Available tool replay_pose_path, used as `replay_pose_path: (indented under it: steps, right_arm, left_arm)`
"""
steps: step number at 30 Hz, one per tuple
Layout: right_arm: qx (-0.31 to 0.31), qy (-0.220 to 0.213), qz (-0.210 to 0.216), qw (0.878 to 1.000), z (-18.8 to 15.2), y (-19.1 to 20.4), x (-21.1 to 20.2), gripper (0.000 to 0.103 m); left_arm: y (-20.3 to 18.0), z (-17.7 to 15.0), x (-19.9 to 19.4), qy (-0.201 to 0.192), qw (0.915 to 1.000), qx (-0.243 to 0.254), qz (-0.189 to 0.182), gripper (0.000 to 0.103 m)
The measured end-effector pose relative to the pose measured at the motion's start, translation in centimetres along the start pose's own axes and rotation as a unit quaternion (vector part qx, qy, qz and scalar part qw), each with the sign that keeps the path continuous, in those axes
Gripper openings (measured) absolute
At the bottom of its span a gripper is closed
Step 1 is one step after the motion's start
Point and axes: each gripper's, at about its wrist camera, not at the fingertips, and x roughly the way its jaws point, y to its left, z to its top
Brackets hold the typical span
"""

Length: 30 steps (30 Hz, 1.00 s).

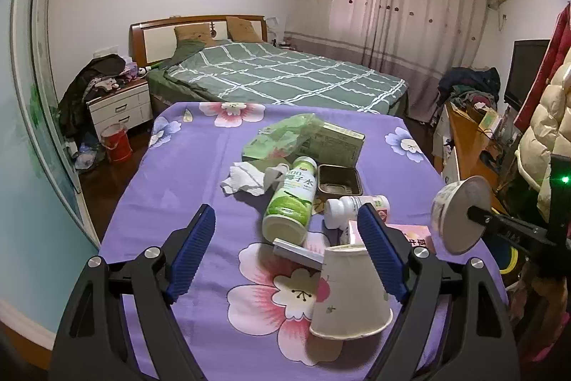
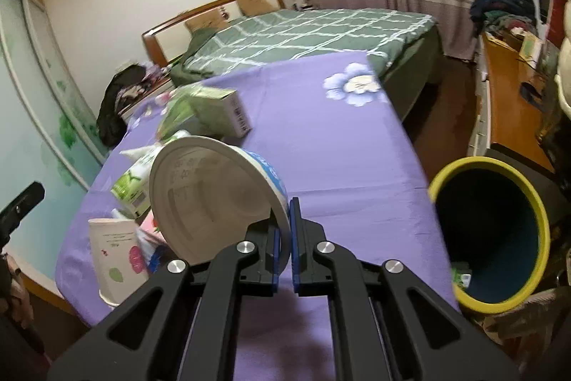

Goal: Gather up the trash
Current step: 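Carry the white bowl with the right tool into the bin and release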

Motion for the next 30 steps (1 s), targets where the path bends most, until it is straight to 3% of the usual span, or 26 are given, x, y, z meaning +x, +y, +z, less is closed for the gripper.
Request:
replay_pose_path:
  steps: [11,22,26,30]
  right_arm:
    - [0.088,-0.03,-0.094,0.991,0.1,-9.0,-2.0,0.005]
    - [0.168,0.0,-0.196,0.966,-1.7,-18.1,-0.2,0.007]
    - [0.185,0.003,-0.204,0.961,-2.3,-19.3,-0.1,0.02]
    - [0.188,-0.001,-0.202,0.961,-2.5,-19.3,-0.3,0.02]
  left_arm:
    - [-2.0,-0.3,0.4,0.008,0.9997,0.017,-0.015,0.081]
    - [-4.1,-0.7,1.6,0.028,0.9984,0.037,-0.033,0.081]
    - [-4.9,-0.9,2.0,0.034,0.9977,0.045,-0.038,0.081]
    - [-5.6,-1.3,2.4,0.042,0.9968,0.052,-0.043,0.081]
